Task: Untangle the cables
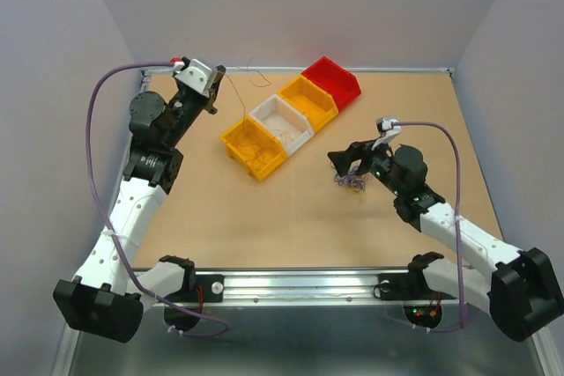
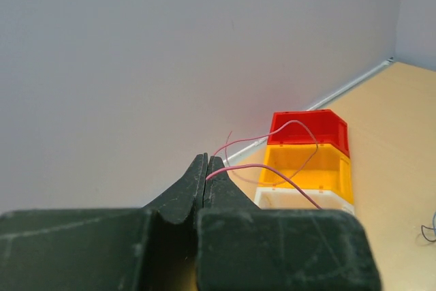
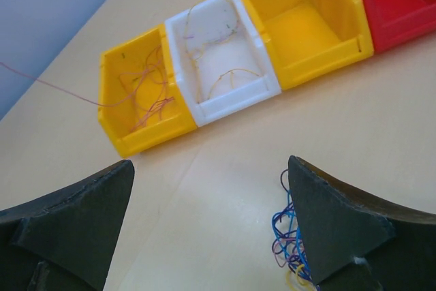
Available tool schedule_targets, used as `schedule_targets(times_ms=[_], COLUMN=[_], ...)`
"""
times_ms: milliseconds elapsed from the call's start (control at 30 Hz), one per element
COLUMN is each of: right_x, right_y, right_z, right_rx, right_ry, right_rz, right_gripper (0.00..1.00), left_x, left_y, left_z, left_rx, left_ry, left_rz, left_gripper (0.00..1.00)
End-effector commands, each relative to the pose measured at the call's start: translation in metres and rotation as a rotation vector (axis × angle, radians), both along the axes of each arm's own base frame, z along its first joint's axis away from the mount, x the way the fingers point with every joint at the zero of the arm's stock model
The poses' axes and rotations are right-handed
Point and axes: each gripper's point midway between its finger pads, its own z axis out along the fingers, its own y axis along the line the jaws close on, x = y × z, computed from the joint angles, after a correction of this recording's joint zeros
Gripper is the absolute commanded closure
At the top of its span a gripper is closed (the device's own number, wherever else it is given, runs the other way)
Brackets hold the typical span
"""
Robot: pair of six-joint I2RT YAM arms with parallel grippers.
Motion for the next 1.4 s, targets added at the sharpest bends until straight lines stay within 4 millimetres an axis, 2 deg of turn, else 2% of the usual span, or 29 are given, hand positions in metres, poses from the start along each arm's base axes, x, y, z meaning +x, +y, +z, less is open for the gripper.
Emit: schedule_targets(times_ms=[0, 67, 100, 133, 200, 233, 333, 367, 433, 467, 567, 600, 633, 667, 700, 767, 967, 1033, 1067, 1100, 1167, 1367], right_x=[-0.012, -0.017, -0.015, -0.013, -0.009, -0.004, 0.009, 0.013, 0.021, 0.02, 0.02, 0.023, 0.024, 0.027, 0.029, 0.036, 0.043, 0.049, 0.052, 0.054, 0.052, 0.066], right_y=[0.024, 0.035, 0.041, 0.046, 0.06, 0.065, 0.078, 0.084, 0.092, 0.099, 0.118, 0.123, 0.127, 0.134, 0.138, 0.15, 0.181, 0.197, 0.202, 0.212, 0.224, 0.233], right_z=[0.018, 0.028, 0.025, 0.035, 0.04, 0.061, 0.064, 0.084, 0.09, 0.109, 0.117, 0.135, 0.139, 0.131, 0.148, 0.139, 0.132, 0.123, 0.11, 0.111, 0.101, 0.079], right_rx=[0.022, 0.038, 0.036, 0.045, 0.049, 0.065, 0.06, 0.059, 0.053, 0.058, 0.064, 0.073, 0.077, 0.075, 0.079, 0.081, 0.08, 0.037, 0.005, -0.032, -0.066, -0.115], right_ry=[-0.112, -0.158, -0.158, -0.187, -0.224, -0.285, -0.316, -0.374, -0.391, -0.44, -0.452, -0.489, -0.496, -0.475, -0.518, -0.49, -0.455, -0.453, -0.405, -0.445, -0.428, -0.399], right_rz=[0.172, 0.246, 0.274, 0.3, 0.372, 0.386, 0.422, 0.439, 0.464, 0.499, 0.593, 0.613, 0.63, 0.673, 0.693, 0.76, 0.863, 0.832, 0.818, 0.787, 0.772, 0.697], right_gripper=[0.01, 0.0, 0.0, 0.0, 0.0, 0.0, 0.0, 0.0, 0.0, 0.0, 0.0, 0.0, 0.0, 0.0, 0.0, 0.0, 0.0, 0.0, 0.0, 0.0, 0.0, 0.01], left_x=[-0.008, -0.005, -0.003, -0.003, -0.003, -0.004, -0.007, -0.007, -0.008, -0.007, -0.002, 0.002, 0.004, 0.005, 0.007, 0.009, 0.014, 0.016, 0.016, 0.017, 0.018, 0.016], left_y=[-0.018, -0.018, -0.019, -0.02, -0.021, -0.022, -0.027, -0.029, -0.032, -0.034, -0.031, -0.031, -0.032, -0.032, -0.035, -0.038, -0.042, -0.044, -0.046, -0.046, -0.047, -0.049], left_z=[0.005, -0.003, -0.011, -0.014, -0.022, -0.025, -0.037, -0.045, -0.053, -0.061, -0.069, -0.077, -0.08, -0.084, -0.092, -0.098, -0.108, -0.112, -0.114, -0.115, -0.118, -0.118], left_rx=[0.0, 0.006, 0.015, 0.021, 0.03, 0.032, 0.044, 0.054, 0.088, 0.112, 0.158, 0.17, 0.178, 0.186, 0.196, 0.203, 0.215, 0.221, 0.222, 0.226, 0.231, 0.237], left_ry=[-0.058, -0.044, -0.031, -0.026, -0.015, -0.011, 0.011, 0.03, 0.037, 0.055, 0.068, 0.099, 0.113, 0.126, 0.157, 0.176, 0.207, 0.222, 0.228, 0.236, 0.25, 0.263], left_rz=[-0.087, -0.083, -0.085, -0.087, -0.094, -0.097, -0.119, -0.132, -0.147, -0.155, -0.127, -0.124, -0.125, -0.128, -0.14, -0.153, -0.16, -0.167, -0.171, -0.173, -0.171, -0.186], left_gripper=[1.0, 1.0, 1.0, 1.0, 1.0, 1.0, 1.0, 1.0, 1.0, 1.0, 1.0, 1.0, 1.0, 1.0, 1.0, 1.0, 1.0, 1.0, 1.0, 1.0, 1.0, 1.0])
